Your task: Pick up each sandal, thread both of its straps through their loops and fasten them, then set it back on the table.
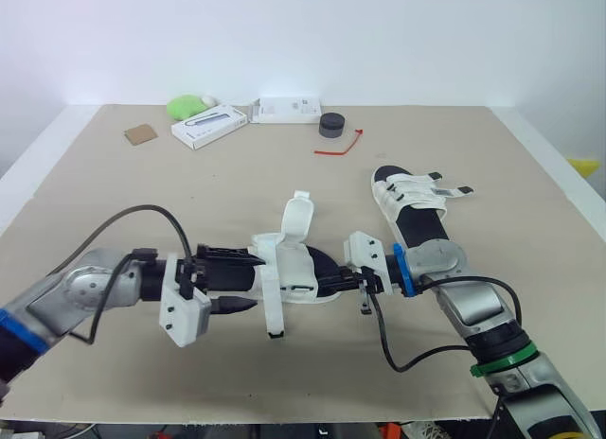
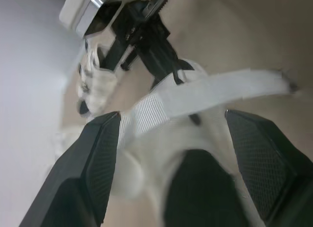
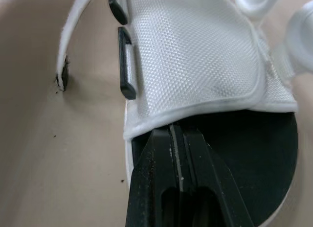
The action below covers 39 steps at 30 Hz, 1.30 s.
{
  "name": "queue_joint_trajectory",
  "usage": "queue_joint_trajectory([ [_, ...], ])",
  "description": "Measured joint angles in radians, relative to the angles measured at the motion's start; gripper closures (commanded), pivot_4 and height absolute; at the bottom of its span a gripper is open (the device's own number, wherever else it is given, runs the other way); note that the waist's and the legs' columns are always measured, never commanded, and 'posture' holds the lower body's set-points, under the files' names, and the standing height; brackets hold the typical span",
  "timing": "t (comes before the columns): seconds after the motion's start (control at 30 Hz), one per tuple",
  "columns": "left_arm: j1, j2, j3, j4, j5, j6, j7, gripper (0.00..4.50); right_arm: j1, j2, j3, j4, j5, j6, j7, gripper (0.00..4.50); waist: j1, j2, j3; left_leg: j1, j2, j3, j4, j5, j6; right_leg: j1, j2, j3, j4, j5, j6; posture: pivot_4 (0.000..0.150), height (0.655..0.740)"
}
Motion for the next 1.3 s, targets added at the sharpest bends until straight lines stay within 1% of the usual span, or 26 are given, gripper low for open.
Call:
queue_joint_trajectory([
  [0.03,0.039,0.021,0.022,-0.034,-0.069,0.064,-0.02,0.99,-0.001,-0.001,0.001,0.001,0.0,-0.001,0.001,4.5,0.0,0.0,0.0,0.0,0.0,0.0,0.0,0.0,0.0,0.0,0.0,0.0,0.0,0.0,0.0,0.15,0.74],
  [0.1,0.131,0.083,0.083,-0.137,-0.295,0.277,-0.051,0.99,-0.003,-0.004,0.002,0.003,0.0,-0.005,0.004,4.5,-0.002,-0.001,0.001,0.0,0.002,-0.001,0.0,0.0,0.0,-0.001,0.001,0.0,0.001,-0.001,-0.001,0.15,0.74],
  [0.13,0.151,0.102,0.12,-0.186,-0.409,0.394,-0.065,0.99,-0.005,-0.005,0.002,0.004,0.0,-0.005,0.006,4.5,-0.002,0.0,0.001,0.0,0.001,-0.001,0.0,0.0,0.0,0.0,0.001,-0.001,0.001,-0.001,-0.001,0.15,0.74],
  [0.17,0.162,0.109,0.157,-0.221,-0.491,0.485,-0.077,0.99,-0.006,-0.004,0.003,0.005,0.0,-0.006,0.009,4.5,-0.001,0.0,0.001,0.0,0.001,-0.001,0.0,0.0,0.0,0.0,0.002,-0.001,0.001,-0.001,-0.001,0.15,0.74],
  [0.23,0.181,0.121,0.205,-0.269,-0.598,0.614,-0.103,0.99,-0.008,-0.003,0.004,0.009,0.0,-0.006,0.013,4.5,-0.001,0.0,0.001,0.0,0.002,0.0,0.0,0.0,0.0,0.0,0.003,-0.001,0.001,-0.002,-0.001,0.15,0.74],
  [0.27,0.21,0.14,0.234,-0.309,-0.685,0.722,-0.124,0.99,-0.012,-0.002,0.005,0.012,0.0,-0.007,0.015,4.5,-0.003,0.0,0.001,0.0,0.002,0.0,0.0,0.0,0.0,0.0,0.004,-0.001,0.001,-0.002,-0.002,0.15,0.74],
  [0.3,0.221,0.153,0.241,-0.328,-0.721,0.768,-0.135,0.99,-0.013,-0.002,0.005,0.015,0.0,-0.008,0.016,4.5,-0.004,0.0,0.001,0.001,0.003,0.0,0.0,-0.001,0.0,0.0,0.004,-0.001,0.001,-0.002,-0.002,0.15,0.74],
  [0.33,0.251,0.16,0.267,-0.358,-0.788,0.855,-0.15,0.99,-0.017,-0.001,0.006,0.02,0.0,-0.008,0.017,4.5,-0.005,0.0,0.001,0.001,0.003,0.0,0.0,-0.001,0.0,-0.001,0.005,-0.001,0.001,-0.003,-0.003,0.15,0.74],
  [0.4,0.286,0.163,0.299,-0.392,-0.854,0.95,-0.173,0.99,-0.02,0.0,0.007,0.021,0.0,-0.008,0.018,4.5,-0.007,0.0,0.001,0.0,0.004,0.0,0.0,-0.002,-0.001,-0.001,0.007,-0.001,0.001,-0.003,-0.004,0.15,0.74],
  [0.47,0.342,0.173,0.335,-0.42,-0.872,1.049,-0.212,0.99,-0.026,0.001,0.007,0.028,0.0,-0.011,0.019,4.5,-0.008,0.0,0.001,0.0,0.006,0.0,0.0,-0.002,-0.001,-0.001,0.009,-0.001,0.001,-0.004,-0.006,0.15,0.74],
  [0.5,0.354,0.171,0.337,-0.42,-0.858,1.073,-0.221,0.99,-0.027,0.001,0.007,0.031,0.0,-0.013,0.019,4.5,-0.007,0.001,0.001,0.0,0.006,0.0,0.0,-0.003,-0.001,-0.001,0.011,0.0,0.001,-0.005,-0.007,0.15,0.74],
  [0.6,0.359,0.088,0.338,-0.415,-0.791,1.137,-0.211,0.99,-0.028,0.002,0.007,0.037,0.0,-0.017,0.019,4.5,-0.006,0.001,0.002,0.0,0.007,-0.002,0.0,-0.003,-0.001,-0.001,0.013,-0.001,0.002,-0.005,-0.008,0.15,0.74],
  [0.63,0.359,0.08,0.338,-0.414,-0.786,1.143,-0.21,0.99,-0.029,0.002,0.007,0.037,0.0,-0.017,0.019,4.5,-0.006,0.001,0.002,0.0,0.007,-0.002,0.0,-0.003,-0.001,-0.001,0.014,-0.001,0.002,-0.005,-0.008,0.15,0.74],
  [0.73,0.33,-0.039,0.335,-0.4,-0.742,1.215,-0.151,0.99,-0.029,0.002,0.007,0.039,0.0,-0.017,0.018,4.5,-0.005,0.001,0.002,0.001,0.008,-0.002,-0.001,-0.003,-0.001,-0.001,0.014,0.0,0.003,-0.005,-0.009,0.15,0.74],
  [0.8,0.309,-0.09,0.328,-0.386,-0.724,1.256,-0.127,0.99,-0.03,0.003,0.007,0.039,0.0,-0.017,0.018,4.5,-0.005,0.001,0.001,0.0,0.008,-0.002,0.0,-0.003,-0.001,-0.001,0.014,0.0,0.003,-0.005,-0.009,0.15,0.74],
  [0.97,0.273,-0.18,0.327,-0.375,-0.72,1.37,-0.108,0.99,-0.03,0.002,0.007,0.039,-0.001,-0.017,0.018,4.5,-0.005,0.001,0.001,0.0,0.008,-0.001,0.0,-0.003,-0.001,-0.001,0.014,0.0,0.002,-0.005,-0.009,0.15,0.74],
  [1.0,0.263,-0.214,0.327,-0.374,-0.72,1.397,-0.105,0.99,-0.03,0.002,0.007,0.039,-0.001,-0.017,0.018,4.5,-0.005,0.001,0.001,0.0,0.008,-0.001,0.0,-0.003,-0.001,-0.001,0.014,0.001,0.002,-0.005,-0.009,0.15,0.74],
  [1.23,0.224,-0.303,0.315,-0.372,-0.665,1.445,-0.112,0.99,-0.031,0.002,0.007,0.039,-0.001,-0.017,0.017,4.5,-0.005,0.0,0.001,0.001,0.008,-0.001,0.0,-0.003,-0.001,-0.001,0.014,0.001,0.002,-0.005,-0.009,0.15,0.74],
  [1.27,0.218,-0.315,0.315,-0.368,-0.652,1.456,-0.115,1.5,-0.031,0.003,0.007,0.039,-0.001,-0.017,0.017,4.5,-0.005,0.001,0.001,0.0,0.008,-0.001,0.0,-0.003,-0.001,-0.001,0.014,0.001,0.002,-0.005,-0.009,0.15,0.74],
  [1.3,0.216,-0.323,0.315,-0.366,-0.643,1.459,-0.117,1.82,-0.031,0.003,0.007,0.039,-0.001,-0.017,0.017,4.5,-0.005,0.001,0.001,0.0,0.008,-0.001,0.0,-0.003,-0.001,-0.001,0.014,0.001,0.002,-0.005,-0.009,0.15,0.74],
])
